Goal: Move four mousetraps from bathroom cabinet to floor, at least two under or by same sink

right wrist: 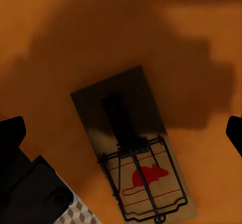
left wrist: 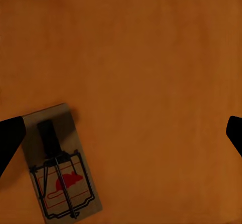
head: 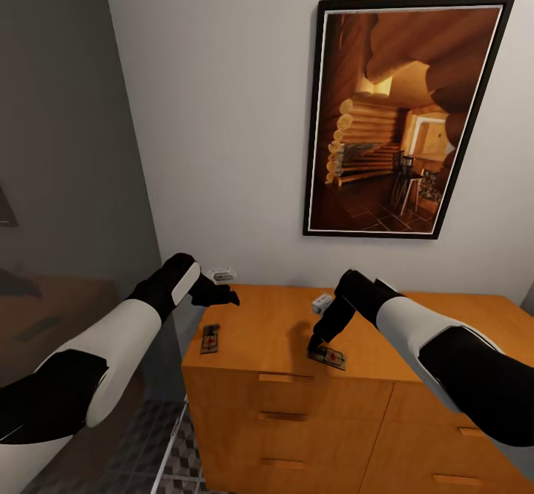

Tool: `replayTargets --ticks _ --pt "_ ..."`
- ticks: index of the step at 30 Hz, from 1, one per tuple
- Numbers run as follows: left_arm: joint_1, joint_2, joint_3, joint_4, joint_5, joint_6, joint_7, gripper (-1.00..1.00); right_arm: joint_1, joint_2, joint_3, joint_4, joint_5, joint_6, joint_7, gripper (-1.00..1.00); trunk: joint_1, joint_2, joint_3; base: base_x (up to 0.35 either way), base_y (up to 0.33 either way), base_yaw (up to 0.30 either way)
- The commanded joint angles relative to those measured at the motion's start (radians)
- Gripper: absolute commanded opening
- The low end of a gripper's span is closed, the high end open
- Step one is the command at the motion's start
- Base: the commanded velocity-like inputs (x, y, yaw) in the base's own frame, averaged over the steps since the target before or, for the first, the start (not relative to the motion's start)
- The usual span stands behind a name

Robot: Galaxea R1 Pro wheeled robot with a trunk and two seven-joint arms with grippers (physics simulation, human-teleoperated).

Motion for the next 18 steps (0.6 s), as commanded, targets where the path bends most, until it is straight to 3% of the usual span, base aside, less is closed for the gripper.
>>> replayTargets --ticks 1,18 --pt "-0.001 0.001 -0.004 -0.001 -0.007 0.002 -0.009 1.0 0.0 0.001 -0.005 0.002 0.01 0.002 0.006 1.0 0.0 -0.001 -0.001 0.0 0.0 0.0" --pt "-0.001 0.001 -0.004 0.0 -0.008 0.002 -0.009 1.0 -0.005 -0.006 -0.007 0.016 0.014 -0.032 -0.009 1.0 0.0 -0.001 -0.001 0.0 0.0 0.0"
